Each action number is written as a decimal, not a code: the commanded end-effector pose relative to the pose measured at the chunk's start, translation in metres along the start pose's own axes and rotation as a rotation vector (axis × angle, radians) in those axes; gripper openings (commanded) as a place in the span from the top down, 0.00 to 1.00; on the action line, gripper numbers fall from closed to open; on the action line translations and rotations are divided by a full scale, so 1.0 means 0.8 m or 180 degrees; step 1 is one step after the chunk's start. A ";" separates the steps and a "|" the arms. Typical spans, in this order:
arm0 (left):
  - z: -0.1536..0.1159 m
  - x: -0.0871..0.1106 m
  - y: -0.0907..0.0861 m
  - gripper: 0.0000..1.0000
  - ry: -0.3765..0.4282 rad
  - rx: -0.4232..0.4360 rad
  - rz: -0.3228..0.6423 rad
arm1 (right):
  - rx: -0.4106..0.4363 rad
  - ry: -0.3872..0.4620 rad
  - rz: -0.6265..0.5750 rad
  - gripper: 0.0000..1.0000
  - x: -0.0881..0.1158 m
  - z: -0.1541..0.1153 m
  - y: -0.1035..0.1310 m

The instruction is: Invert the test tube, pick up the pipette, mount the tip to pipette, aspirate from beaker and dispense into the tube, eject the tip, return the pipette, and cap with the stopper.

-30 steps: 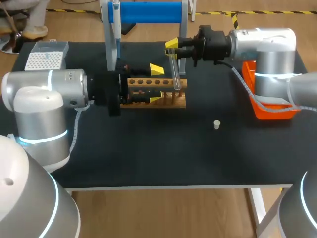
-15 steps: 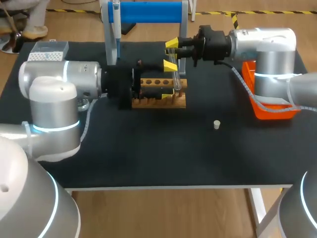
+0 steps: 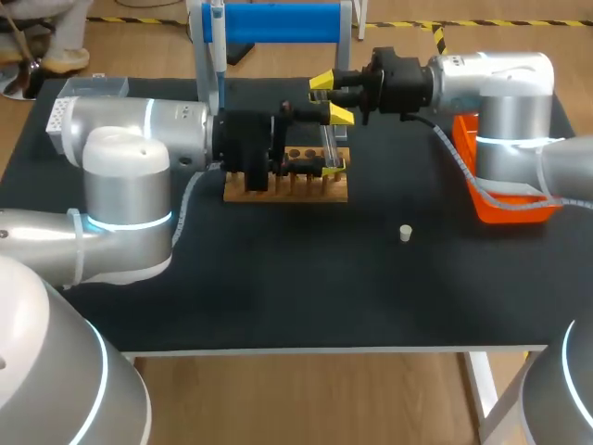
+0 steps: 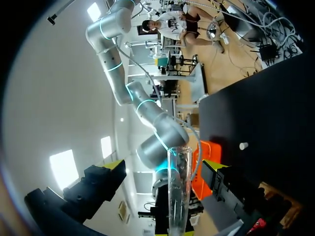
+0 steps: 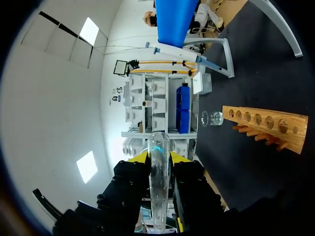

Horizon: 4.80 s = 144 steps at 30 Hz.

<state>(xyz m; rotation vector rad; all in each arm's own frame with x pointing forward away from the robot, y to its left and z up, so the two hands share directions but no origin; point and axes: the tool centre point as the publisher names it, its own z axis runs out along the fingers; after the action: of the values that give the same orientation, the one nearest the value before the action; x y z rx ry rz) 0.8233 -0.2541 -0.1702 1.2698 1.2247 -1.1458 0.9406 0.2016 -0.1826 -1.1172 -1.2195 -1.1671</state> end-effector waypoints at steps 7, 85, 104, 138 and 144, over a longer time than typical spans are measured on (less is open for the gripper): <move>-0.005 0.002 -0.003 0.00 0.0008 -0.0084 -0.0020 | 0.0004 -0.0005 -0.0001 1.00 0.001 -0.001 0.000; -0.008 0.010 0.007 1.00 -0.0114 -0.0183 0.0009 | -0.0605 -0.1588 -0.2413 0.00 -0.017 -0.123 -0.055; -0.008 0.010 0.007 1.00 -0.0114 -0.0183 0.0009 | -0.0383 -0.2104 -0.3158 0.00 -0.095 -0.123 -0.045; -0.008 0.010 0.007 1.00 -0.0114 -0.0183 0.0009 | 0.0180 -0.2756 -0.3981 0.00 -0.196 -0.103 -0.018; -0.008 0.010 0.007 1.00 -0.0114 -0.0183 0.0009 | 0.0164 -0.2869 -0.3987 0.00 -0.204 -0.099 -0.016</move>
<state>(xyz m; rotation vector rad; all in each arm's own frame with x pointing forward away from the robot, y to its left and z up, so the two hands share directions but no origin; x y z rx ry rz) 0.8294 -0.2473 -0.1771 1.2057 1.2250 -1.1213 0.9340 0.1223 -0.3460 -0.7653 -2.8616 -1.5042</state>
